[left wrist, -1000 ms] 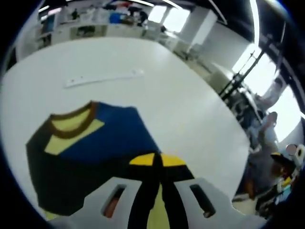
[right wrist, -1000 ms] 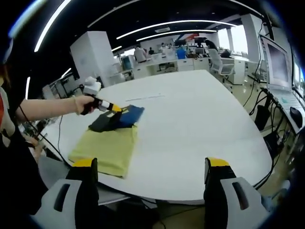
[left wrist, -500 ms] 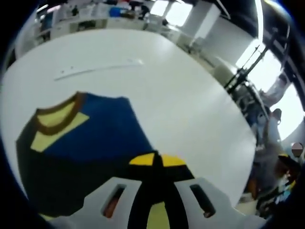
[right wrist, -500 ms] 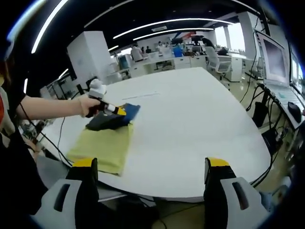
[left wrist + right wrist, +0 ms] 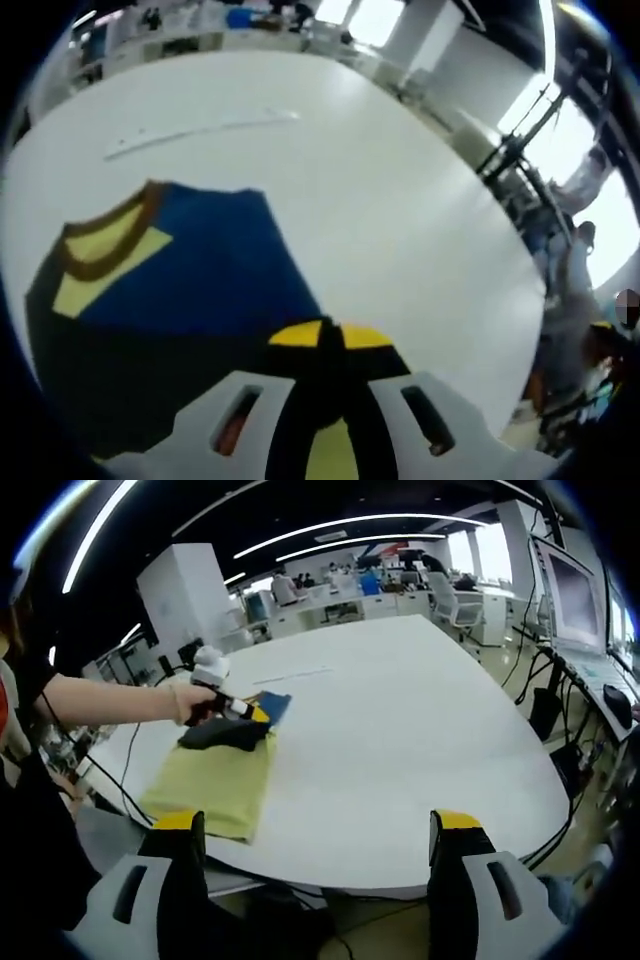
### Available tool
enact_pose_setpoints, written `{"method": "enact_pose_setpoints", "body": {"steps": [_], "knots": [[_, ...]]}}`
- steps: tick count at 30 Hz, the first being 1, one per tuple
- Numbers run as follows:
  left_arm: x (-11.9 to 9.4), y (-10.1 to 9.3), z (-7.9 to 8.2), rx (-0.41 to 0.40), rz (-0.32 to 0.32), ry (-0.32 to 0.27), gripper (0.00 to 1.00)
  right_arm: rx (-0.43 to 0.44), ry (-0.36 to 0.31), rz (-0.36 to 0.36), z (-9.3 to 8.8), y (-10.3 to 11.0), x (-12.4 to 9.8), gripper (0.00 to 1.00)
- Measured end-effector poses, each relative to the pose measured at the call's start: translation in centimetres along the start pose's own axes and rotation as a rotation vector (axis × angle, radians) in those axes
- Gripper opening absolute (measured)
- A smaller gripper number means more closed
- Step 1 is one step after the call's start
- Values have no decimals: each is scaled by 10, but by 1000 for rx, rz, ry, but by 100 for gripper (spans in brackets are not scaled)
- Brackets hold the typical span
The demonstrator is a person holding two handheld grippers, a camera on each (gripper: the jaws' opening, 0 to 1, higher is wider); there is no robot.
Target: Fold the garment on the visible template until the final outline fits inside the template.
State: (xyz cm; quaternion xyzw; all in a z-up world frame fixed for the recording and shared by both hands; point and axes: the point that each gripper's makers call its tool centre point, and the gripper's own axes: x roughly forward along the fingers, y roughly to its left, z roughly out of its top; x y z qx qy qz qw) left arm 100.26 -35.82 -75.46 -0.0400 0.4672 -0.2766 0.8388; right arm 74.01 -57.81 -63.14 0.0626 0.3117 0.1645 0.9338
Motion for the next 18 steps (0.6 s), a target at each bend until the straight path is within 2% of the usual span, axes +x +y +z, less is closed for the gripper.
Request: {"method": "enact_pose_setpoints", "body": {"steps": [18], "knots": [[10, 1, -8, 17, -4, 31, 3, 9, 2, -12, -2, -3, -3, 92]]}}
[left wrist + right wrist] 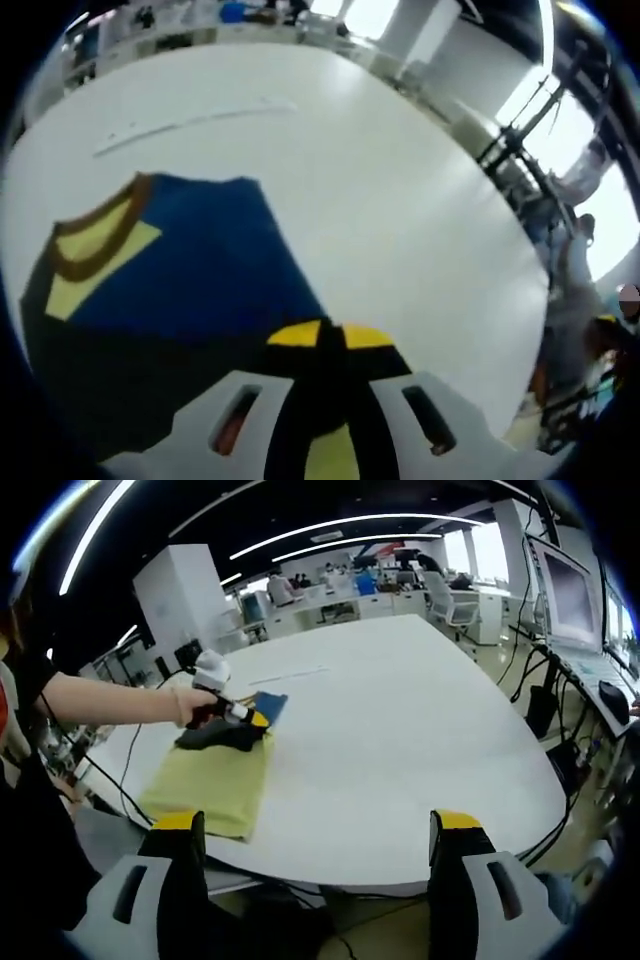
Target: Fold the garment on the visible template until the final outline fits inside the template.
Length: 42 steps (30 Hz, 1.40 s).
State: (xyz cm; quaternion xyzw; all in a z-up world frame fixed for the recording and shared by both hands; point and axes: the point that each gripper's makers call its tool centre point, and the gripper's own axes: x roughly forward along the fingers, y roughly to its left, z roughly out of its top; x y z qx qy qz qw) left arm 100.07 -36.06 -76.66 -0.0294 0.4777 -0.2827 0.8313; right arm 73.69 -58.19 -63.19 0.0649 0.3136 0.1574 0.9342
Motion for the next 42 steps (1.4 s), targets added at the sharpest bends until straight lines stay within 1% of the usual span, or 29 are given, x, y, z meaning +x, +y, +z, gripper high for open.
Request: {"method": "enact_pose_setpoints", "body": {"steps": [6, 11, 16, 19, 28, 33, 35, 37, 38, 39, 42], "knots": [[-3, -2, 2, 11, -17, -13, 4, 2, -2, 1, 1, 1, 1, 92], [-4, -3, 2, 12, -23, -12, 5, -3, -4, 5, 3, 2, 2, 92], [-8, -4, 4, 31, -33, -17, 10, -7, -8, 6, 5, 4, 1, 92], [-14, -1, 6, 36, -33, -25, 14, -10, -11, 7, 7, 5, 1, 92], [-40, 22, 7, 11, -1, -54, 18, -37, -28, 26, 20, 14, 3, 92], [-62, 33, 7, 0, 11, -81, 20, -53, -41, 45, 25, 24, 5, 92], [-67, 38, 6, -4, 14, -88, 21, -57, -43, 54, 26, 28, 6, 92], [-78, 42, 4, -8, 18, -103, 22, -65, -43, 64, 26, 32, 7, 92], [-80, 43, 4, -7, 19, -105, 23, -65, -44, 65, 26, 33, 8, 92], [-88, 49, 1, -8, 25, -114, 24, -67, -49, 74, 27, 36, 8, 92], [-101, 57, -5, -19, 39, -124, 26, -76, -54, 86, 29, 42, 8, 92]]}}
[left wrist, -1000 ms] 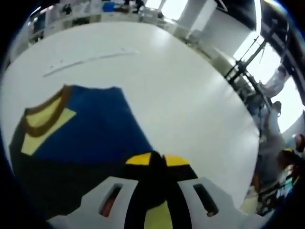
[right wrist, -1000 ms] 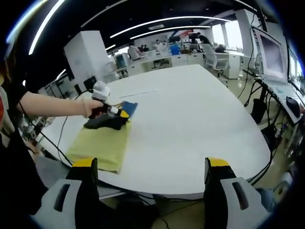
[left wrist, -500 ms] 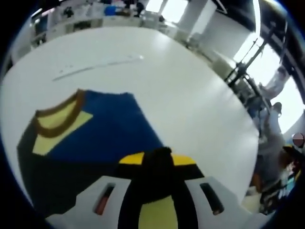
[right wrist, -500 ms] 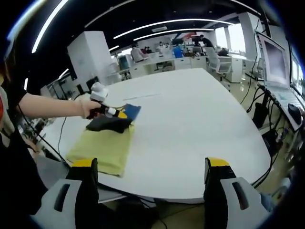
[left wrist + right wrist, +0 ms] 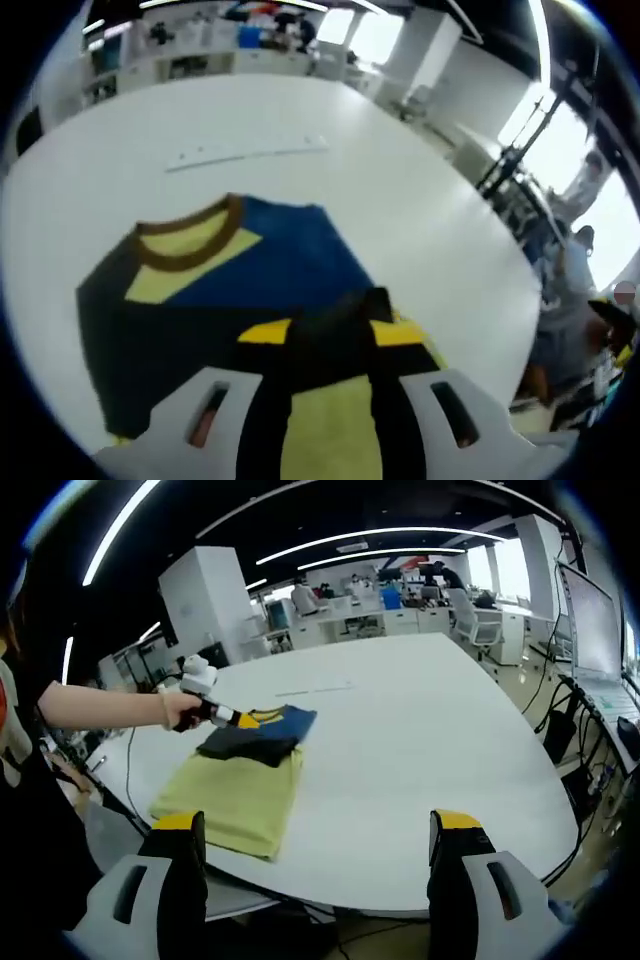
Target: Fold the garment on the visible template until the final outline fits inside the template.
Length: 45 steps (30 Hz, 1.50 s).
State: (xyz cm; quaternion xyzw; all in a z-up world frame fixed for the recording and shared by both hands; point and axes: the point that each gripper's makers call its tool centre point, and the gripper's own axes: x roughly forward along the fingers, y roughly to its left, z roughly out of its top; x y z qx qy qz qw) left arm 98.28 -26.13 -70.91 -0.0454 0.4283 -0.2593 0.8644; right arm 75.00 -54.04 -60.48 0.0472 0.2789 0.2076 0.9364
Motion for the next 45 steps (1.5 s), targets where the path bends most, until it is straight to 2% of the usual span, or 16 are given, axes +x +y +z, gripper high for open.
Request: {"method": "enact_pose_setpoints", "body": {"steps": [11, 19, 23, 29, 39, 44, 45], "knots": [[-55, 24, -20, -2, 28, -52, 40, -33, -4, 56, 8, 16, 13, 92], [-113, 43, -39, -5, 41, -102, 50, -71, -2, 121, 15, 40, 31, 92], [-147, 53, -50, 2, 57, -123, 61, -79, 4, 141, 17, 49, 40, 93], [-186, 63, -66, 27, 75, -134, 71, -98, 8, 172, 22, 62, 49, 93], [-230, 67, -88, 60, 80, -140, 87, -115, 19, 195, 24, 76, 54, 93], [-249, 66, -100, 48, 65, -128, 99, -117, 19, 192, 25, 78, 53, 93], [-254, 64, -103, 49, 60, -124, 99, -116, 19, 191, 25, 78, 52, 93]]}}
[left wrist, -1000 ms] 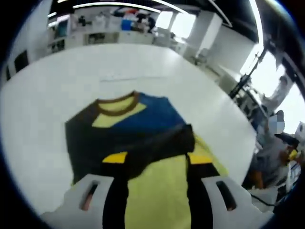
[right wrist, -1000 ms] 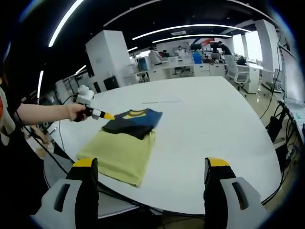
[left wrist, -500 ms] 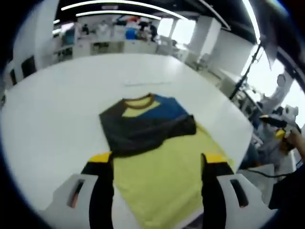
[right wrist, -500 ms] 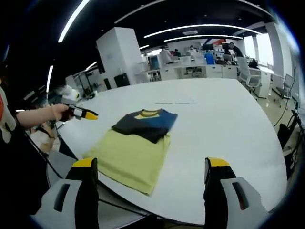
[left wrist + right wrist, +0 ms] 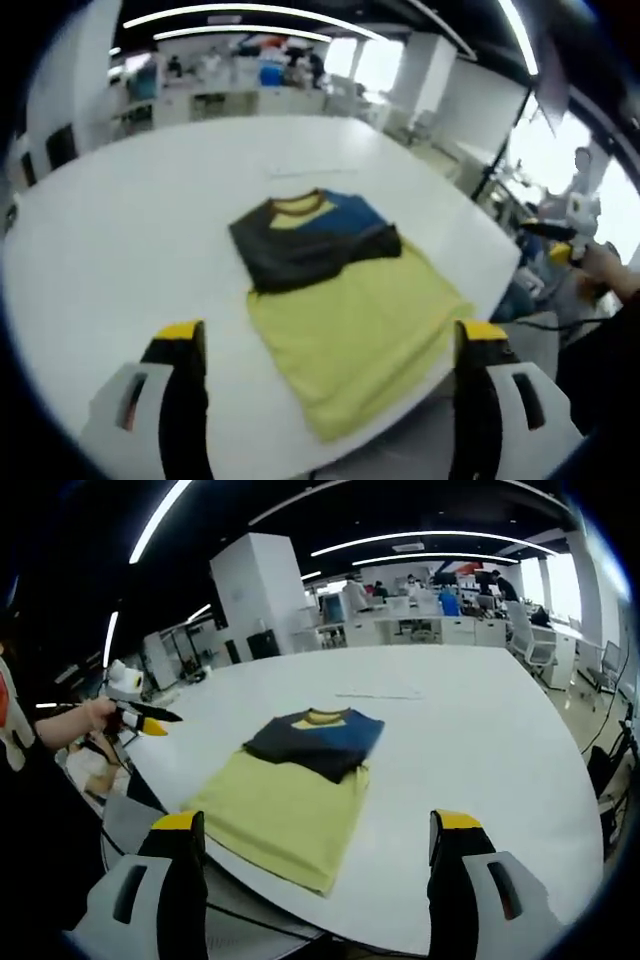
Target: Fold the garment on the visible template until the final outline fits inside the template.
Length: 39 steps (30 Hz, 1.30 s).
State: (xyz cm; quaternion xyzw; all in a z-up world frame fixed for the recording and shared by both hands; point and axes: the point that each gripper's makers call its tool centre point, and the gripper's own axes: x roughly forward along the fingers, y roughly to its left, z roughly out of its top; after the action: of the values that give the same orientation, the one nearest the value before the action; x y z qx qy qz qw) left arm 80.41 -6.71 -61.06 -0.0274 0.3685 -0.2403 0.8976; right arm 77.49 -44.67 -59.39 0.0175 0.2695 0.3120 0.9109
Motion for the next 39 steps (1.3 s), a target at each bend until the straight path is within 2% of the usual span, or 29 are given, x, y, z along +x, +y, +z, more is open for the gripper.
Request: {"method": "enact_pose_setpoints", "body": {"steps": [7, 13, 22, 34, 39], "knots": [[-25, -7, -12, 9, 7, 2, 99, 4, 0, -11, 1, -1, -5, 93], [-30, -7, -19, 15, 19, 19, 99, -1, -13, -18, 8, -3, -5, 92], [-26, -7, -12, 28, 18, 19, 99, -4, -12, -9, 8, -1, -2, 92], [-14, -10, -13, 43, -3, 47, 99, 19, -3, -37, -1, -9, -10, 92], [1, -17, -12, 55, -22, 67, 98, 21, 2, -43, -2, -10, -10, 92]]}}
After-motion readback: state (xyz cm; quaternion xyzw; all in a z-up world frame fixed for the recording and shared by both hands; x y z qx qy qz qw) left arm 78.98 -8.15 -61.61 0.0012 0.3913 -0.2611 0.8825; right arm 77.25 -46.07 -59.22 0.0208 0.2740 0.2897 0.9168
